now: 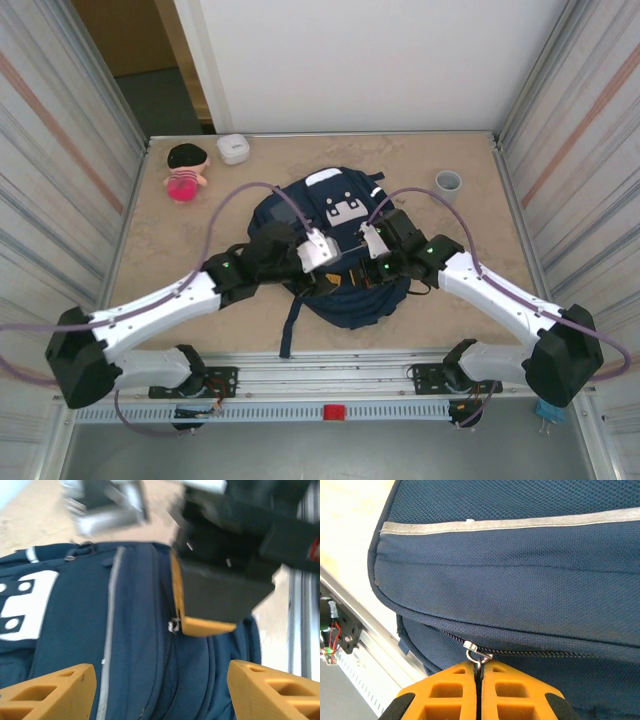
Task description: Pack books, pencil case, and school supplies into a backpack
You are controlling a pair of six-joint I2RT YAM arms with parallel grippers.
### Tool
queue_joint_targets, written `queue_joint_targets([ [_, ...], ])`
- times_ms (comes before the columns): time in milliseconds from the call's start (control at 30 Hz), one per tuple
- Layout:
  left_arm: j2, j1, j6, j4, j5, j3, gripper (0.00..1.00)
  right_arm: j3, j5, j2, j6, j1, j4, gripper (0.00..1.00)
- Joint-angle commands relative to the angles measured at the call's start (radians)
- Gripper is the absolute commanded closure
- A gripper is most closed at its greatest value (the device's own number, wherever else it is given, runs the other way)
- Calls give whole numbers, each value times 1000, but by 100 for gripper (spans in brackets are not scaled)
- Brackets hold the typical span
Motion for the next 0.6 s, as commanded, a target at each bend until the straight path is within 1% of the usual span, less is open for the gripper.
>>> queue_joint_targets([
  [0, 69, 3, 298, 16, 25, 33, 30, -5, -57, -31, -18, -5, 25, 100],
  [67, 114, 13, 306, 48, 16, 42, 37, -9, -66, -29, -17, -8, 32, 100],
  [167, 165, 8, 329, 68, 23, 53, 51, -12, -78, -23, -22, -10, 36, 100],
  [267, 178, 8, 341, 70, -12, 45, 82, -11, -79, -23, -34, -20, 19, 100],
  [300, 173, 15, 349, 70, -17, 34, 87, -12, -83, -29, -36, -29, 13, 100],
  [400, 141, 53, 373, 49, -4, 1, 96, -25, -100, -54, -45, -67, 7, 100],
  [500, 96, 93, 411, -13, 28, -25, 96, -28, -78, -58, -57, -113, -27, 100],
  [567, 71, 104, 437, -63, 9, -32, 96, -17, -66, -43, -79, -123, -61, 100],
])
